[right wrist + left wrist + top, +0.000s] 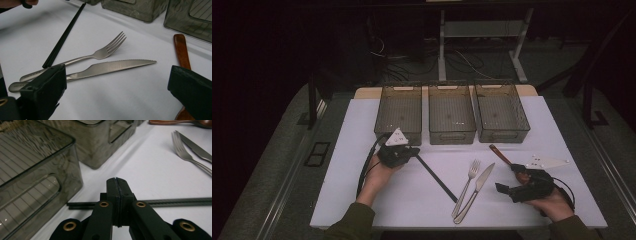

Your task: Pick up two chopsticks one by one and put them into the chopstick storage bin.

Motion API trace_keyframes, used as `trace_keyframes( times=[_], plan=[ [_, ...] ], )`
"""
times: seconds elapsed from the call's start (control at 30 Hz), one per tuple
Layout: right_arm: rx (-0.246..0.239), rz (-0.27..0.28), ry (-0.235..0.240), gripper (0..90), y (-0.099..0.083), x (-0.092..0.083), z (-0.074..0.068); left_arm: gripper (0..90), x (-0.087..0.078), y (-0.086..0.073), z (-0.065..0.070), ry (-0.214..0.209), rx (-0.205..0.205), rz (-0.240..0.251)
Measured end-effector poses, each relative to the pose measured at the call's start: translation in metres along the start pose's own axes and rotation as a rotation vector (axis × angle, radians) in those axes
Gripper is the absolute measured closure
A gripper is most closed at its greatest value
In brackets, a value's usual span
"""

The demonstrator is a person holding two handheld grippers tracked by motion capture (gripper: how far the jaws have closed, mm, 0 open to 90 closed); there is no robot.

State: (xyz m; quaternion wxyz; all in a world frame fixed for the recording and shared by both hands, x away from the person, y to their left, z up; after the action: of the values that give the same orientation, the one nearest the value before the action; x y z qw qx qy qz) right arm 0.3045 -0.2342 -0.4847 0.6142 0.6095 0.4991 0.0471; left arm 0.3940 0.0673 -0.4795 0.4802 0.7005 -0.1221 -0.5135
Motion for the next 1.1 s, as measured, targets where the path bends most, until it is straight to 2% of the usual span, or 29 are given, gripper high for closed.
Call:
trace_keyframes(
  times=[0.2, 0.3, 0.47, 0.53, 0.63, 1.1],
  plan=[
    [0.005, -0.003, 0.001, 2.4, 0.0, 0.0, 0.0, 89.3, 0.017, -0.004, -0.011, 0.037, 0.016, -0.052],
    [0.003, -0.003, 0.001, 2.4, -0.001, 0.0, 0.0, 89.2, 0.025, -0.005, -0.016, 0.047, 0.007, -0.067],
    [0.004, -0.002, 0.003, 2.4, 0.0, -0.001, 0.0, 89.2, 0.03, -0.008, -0.021, 0.053, 0.002, -0.086],
    [0.003, -0.002, 0.003, 2.4, -0.001, 0.0, 0.0, 89.3, 0.033, -0.012, -0.024, 0.071, 0.009, -0.108],
    [0.005, -0.002, 0.003, 2.4, 0.0, -0.001, 0.0, 89.3, 0.034, -0.016, -0.027, 0.079, 0.005, -0.127],
    [0.007, -0.003, 0.001, 2.4, -0.001, -0.001, 0.0, 89.3, 0.028, -0.019, -0.03, 0.089, 0.009, -0.141]
  ],
)
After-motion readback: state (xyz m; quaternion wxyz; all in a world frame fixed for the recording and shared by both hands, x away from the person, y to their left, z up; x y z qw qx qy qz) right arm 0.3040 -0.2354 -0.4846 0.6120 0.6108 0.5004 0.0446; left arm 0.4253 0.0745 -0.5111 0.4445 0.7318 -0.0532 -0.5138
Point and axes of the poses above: each handheld gripper's, and its own axes: x roughly forward along the jaws, y roughly out of its top, z roughly to its right, the point moved 9 cm from there along x, roughly forward along the jaws, and after that the axes turned 2 degrees about x, right-handed, at the moved point
